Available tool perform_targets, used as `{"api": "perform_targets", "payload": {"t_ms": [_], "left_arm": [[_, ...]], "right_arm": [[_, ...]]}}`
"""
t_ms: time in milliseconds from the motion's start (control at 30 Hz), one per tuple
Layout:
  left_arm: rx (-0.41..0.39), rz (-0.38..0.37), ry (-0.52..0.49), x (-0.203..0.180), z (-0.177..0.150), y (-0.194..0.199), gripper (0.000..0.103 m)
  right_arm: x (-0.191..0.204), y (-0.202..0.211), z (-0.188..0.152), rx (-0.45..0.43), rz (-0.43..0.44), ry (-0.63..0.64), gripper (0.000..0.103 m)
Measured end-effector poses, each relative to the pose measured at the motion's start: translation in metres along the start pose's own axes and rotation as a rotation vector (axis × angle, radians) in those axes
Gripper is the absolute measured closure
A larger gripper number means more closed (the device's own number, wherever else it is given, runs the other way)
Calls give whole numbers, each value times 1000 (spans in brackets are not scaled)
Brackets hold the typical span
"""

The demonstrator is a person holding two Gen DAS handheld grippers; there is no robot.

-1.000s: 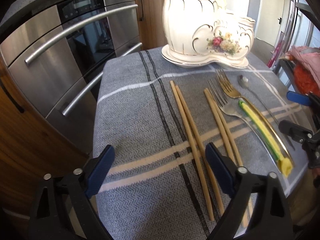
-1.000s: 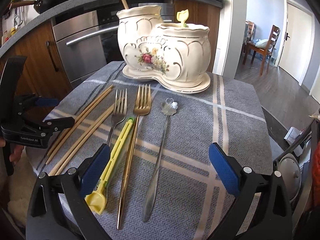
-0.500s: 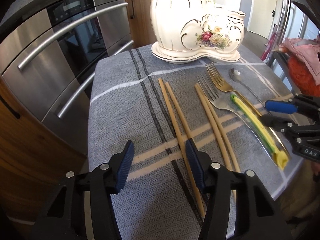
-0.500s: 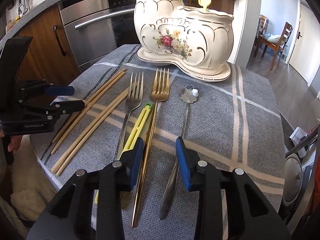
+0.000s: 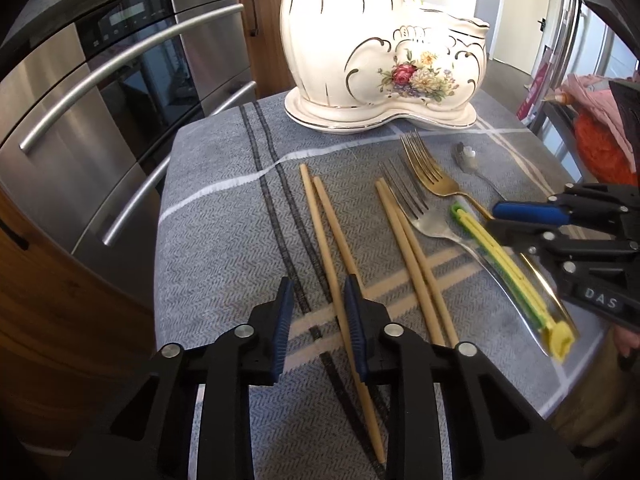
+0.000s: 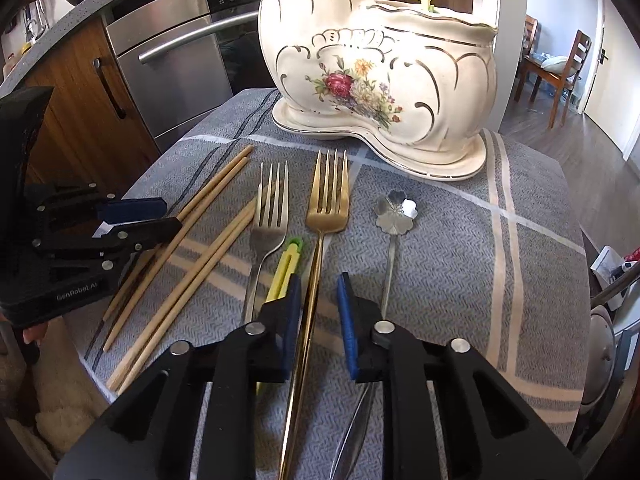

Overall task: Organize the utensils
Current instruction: 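Grasp the gold fork with the right tool while the left tool grasps another chopstick, then lift the gold fork toward the short pot while the left tool carries the chopstick to the tall pot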

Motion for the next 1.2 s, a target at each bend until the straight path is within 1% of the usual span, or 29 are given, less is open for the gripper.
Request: {"api": "perform_targets", "payload": {"t_ms": [100,167,267,333,367,400,533,633,833,1033,1200], "left_arm": [[-5,-3,3,1,2,-2,80],[-20,-5,5,4,3,-4,80],[-34,2,13,5,5,-7,81],[-37,13,3,3,5,-6,89],[-40,23,1,3,5,-6,97],[-42,27,2,4,4,-6,98],[-48,2,41,12,2,-2,98],[-65,-11,63,17,0,4,98],[-130,-28,89,24,3,26,98],[-189,-38,94,26,7,47,98],[-264,-45,97,26,10,68,98]], "right_arm": [[-1,-4,3,0,9,-16,91],[-2,-5,4,-2,18,-24,95],[-2,-7,6,-7,16,-28,96],[1,-7,6,-14,13,-20,97],[1,-7,6,-18,14,-23,97],[0,-6,5,-21,14,-27,97],[-3,5,2,-56,15,-37,97],[-4,19,1,-98,8,-28,97],[-5,50,1,-198,3,-22,97],[1,87,-7,-313,-2,11,97],[5,109,-9,-406,-15,38,97]]}}
Point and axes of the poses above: each gripper's, at about its wrist camera, not at the fingertips, and y roughly against the way its jaws point, x to its left, z to its top, the point moved 1 cm from there along -y, roughly the way its jaws point, and after that the axes turned 7 degrees about -x, right-handed, at the moved point
